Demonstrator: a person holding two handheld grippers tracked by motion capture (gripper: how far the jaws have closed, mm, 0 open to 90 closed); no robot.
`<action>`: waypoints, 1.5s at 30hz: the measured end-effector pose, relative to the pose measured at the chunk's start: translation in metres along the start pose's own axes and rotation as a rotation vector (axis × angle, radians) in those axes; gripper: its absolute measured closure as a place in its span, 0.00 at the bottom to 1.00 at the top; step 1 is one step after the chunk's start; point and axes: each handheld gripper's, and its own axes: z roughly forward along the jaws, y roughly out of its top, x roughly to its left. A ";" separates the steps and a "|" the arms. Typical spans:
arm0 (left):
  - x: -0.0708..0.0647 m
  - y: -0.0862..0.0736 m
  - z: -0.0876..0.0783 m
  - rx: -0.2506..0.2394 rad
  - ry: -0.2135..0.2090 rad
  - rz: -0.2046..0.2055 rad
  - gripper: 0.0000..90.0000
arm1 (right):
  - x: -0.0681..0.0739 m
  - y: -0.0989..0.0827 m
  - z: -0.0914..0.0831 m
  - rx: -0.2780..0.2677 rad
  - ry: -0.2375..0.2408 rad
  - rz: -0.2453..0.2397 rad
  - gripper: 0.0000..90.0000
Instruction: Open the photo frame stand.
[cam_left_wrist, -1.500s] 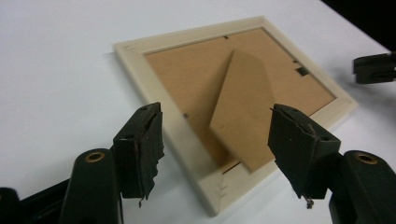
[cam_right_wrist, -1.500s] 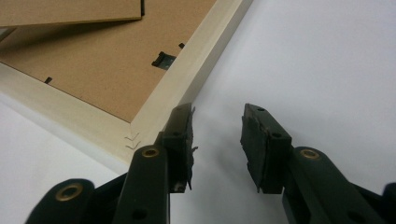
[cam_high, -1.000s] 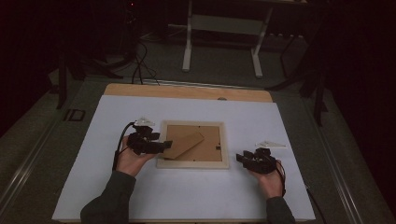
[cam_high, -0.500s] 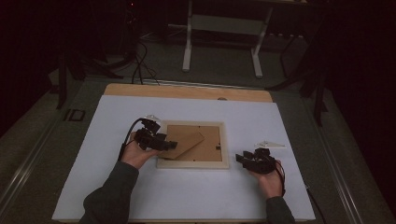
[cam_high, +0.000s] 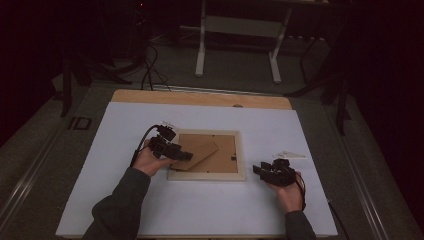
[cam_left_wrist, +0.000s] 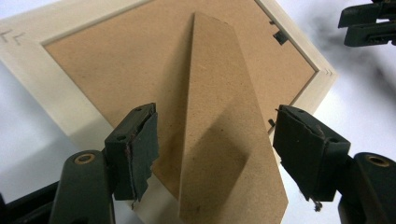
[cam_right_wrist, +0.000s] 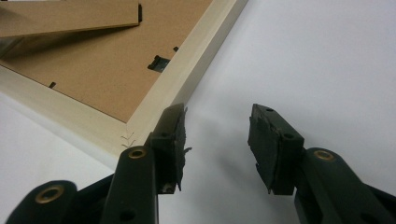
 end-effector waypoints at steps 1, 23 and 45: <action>0.000 0.000 0.001 0.006 -0.001 0.000 0.34 | 0.000 0.000 0.000 0.001 0.001 0.000 0.62; 0.000 0.004 0.022 0.106 -0.039 0.019 0.31 | -0.001 -0.001 0.001 0.005 -0.004 -0.003 0.60; -0.008 0.006 0.033 0.179 -0.008 0.078 0.38 | -0.002 -0.001 0.002 0.007 -0.001 0.000 0.60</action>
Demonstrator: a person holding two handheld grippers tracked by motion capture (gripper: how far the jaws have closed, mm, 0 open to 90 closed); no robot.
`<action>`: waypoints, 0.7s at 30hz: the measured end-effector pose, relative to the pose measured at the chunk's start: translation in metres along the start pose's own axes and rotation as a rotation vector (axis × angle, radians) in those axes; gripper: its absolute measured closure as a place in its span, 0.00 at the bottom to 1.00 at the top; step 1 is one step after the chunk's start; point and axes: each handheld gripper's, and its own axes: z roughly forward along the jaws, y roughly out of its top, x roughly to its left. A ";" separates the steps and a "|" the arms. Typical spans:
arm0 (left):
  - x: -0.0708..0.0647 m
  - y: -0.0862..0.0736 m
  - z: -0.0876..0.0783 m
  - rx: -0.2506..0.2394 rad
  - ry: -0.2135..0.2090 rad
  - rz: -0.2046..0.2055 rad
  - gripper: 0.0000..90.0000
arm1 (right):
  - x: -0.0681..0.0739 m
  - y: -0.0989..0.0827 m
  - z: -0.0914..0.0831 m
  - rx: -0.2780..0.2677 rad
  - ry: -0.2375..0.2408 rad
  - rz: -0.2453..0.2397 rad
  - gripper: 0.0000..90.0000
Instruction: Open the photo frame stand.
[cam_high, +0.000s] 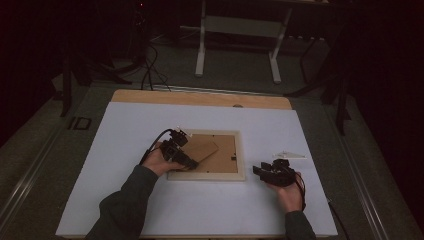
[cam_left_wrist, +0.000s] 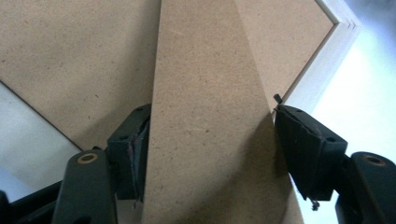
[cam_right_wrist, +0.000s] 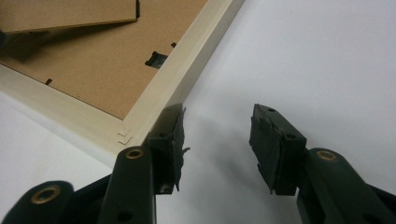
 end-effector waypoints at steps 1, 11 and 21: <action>0.000 0.000 0.000 -0.001 0.003 0.004 0.38 | 0.000 0.000 0.000 0.001 0.001 0.001 0.60; -0.009 0.001 0.002 0.017 0.083 0.069 0.39 | 0.001 0.000 0.001 0.007 0.003 -0.002 0.60; -0.015 0.000 0.000 -0.004 0.124 0.108 0.39 | 0.001 -0.001 0.003 0.010 0.005 -0.002 0.60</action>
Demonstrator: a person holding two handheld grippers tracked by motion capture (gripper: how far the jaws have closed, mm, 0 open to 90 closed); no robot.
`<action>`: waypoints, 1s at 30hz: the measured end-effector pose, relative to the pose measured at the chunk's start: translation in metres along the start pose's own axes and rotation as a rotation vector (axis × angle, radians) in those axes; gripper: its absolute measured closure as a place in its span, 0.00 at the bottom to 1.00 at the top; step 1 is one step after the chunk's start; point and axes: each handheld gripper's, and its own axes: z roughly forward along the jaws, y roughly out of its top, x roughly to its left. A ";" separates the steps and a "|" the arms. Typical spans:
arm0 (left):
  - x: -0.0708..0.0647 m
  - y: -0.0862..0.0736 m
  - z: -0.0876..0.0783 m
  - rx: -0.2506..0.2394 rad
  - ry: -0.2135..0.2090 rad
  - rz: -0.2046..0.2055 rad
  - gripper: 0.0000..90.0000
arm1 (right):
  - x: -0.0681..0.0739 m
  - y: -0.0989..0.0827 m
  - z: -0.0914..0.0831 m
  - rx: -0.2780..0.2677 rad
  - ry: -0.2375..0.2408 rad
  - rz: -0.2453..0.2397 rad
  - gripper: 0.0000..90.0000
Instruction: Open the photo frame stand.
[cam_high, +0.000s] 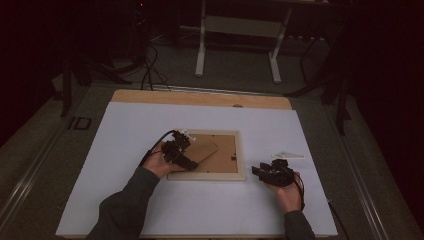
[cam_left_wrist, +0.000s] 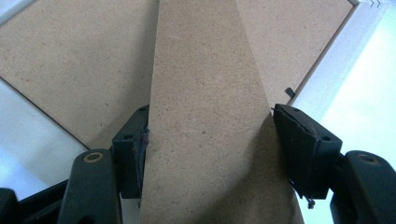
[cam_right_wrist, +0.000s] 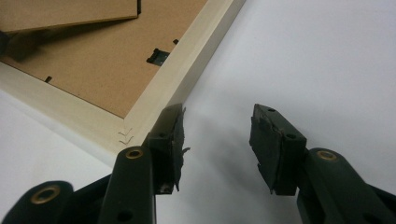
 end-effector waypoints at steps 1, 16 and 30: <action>-0.001 0.000 0.000 -0.001 0.007 0.006 0.39 | 0.000 0.000 0.000 0.001 0.000 0.000 0.60; -0.009 -0.002 -0.001 -0.024 0.075 0.069 0.39 | 0.000 0.001 -0.002 -0.007 0.002 0.007 0.60; -0.020 -0.007 -0.005 -0.079 0.132 0.114 0.39 | 0.003 0.004 -0.004 -0.019 -0.005 -0.003 0.60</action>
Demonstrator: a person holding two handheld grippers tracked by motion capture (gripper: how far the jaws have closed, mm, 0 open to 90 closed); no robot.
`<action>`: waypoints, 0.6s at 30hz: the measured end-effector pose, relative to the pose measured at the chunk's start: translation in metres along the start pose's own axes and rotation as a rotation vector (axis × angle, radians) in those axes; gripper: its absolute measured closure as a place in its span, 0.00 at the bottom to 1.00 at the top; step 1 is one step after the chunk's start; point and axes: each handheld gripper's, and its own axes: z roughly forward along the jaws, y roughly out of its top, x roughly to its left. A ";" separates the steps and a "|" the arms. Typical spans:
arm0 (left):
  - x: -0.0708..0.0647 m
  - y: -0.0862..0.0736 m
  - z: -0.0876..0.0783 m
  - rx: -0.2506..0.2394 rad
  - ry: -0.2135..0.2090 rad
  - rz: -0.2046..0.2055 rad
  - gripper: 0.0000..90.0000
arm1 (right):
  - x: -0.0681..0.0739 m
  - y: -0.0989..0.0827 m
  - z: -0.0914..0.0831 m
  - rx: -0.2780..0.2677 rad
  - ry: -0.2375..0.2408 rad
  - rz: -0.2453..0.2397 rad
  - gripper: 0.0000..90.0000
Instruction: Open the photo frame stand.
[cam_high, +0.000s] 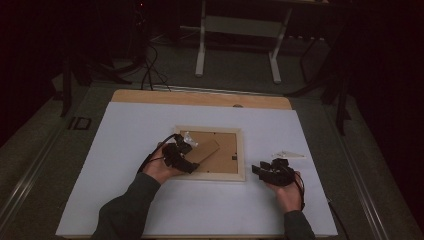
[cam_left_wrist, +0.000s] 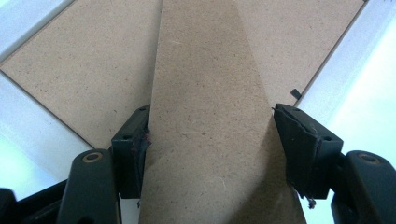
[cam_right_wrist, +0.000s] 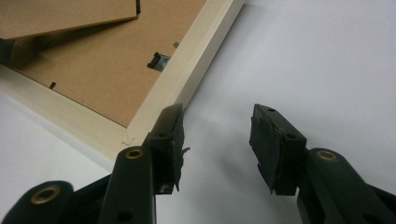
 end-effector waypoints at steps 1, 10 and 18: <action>-0.001 0.000 0.000 -0.001 0.006 0.006 0.39 | 0.000 0.000 0.000 0.000 -0.001 0.000 0.60; -0.006 0.000 -0.004 -0.013 0.035 0.025 0.39 | 0.009 0.012 -0.002 -0.012 0.014 -0.031 0.60; -0.010 -0.001 -0.006 -0.030 0.056 0.038 0.39 | 0.007 0.028 0.007 0.017 0.003 -0.042 0.61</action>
